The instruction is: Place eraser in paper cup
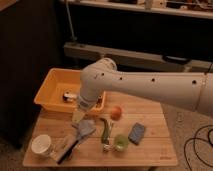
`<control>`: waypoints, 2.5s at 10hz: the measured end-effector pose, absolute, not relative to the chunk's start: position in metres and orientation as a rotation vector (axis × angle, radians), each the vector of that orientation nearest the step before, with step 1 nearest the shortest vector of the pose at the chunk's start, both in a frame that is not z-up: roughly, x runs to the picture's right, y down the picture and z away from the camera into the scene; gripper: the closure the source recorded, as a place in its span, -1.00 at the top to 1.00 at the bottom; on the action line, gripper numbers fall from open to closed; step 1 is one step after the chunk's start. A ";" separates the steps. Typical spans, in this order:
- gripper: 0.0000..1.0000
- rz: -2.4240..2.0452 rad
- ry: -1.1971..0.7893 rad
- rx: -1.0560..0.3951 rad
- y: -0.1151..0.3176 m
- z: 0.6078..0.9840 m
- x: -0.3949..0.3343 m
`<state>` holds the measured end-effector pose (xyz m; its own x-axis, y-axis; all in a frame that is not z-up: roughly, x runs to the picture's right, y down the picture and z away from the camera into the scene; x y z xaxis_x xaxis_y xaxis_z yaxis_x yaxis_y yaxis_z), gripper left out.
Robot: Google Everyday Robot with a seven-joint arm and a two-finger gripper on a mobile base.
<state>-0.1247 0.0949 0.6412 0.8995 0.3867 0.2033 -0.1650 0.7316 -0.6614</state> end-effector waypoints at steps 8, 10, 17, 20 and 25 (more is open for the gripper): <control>0.30 -0.026 -0.487 -0.664 0.102 0.631 -0.145; 0.30 -0.182 -0.535 -0.626 0.107 0.621 -0.160; 0.30 -0.593 -0.832 -0.373 0.114 0.593 -0.173; 0.30 -0.666 -0.765 -0.558 0.110 0.592 -0.181; 0.30 -0.688 -0.771 -0.605 0.143 0.586 -0.208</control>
<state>-0.2078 0.1431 0.5858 0.5269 -0.3278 0.7842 0.7414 0.6284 -0.2354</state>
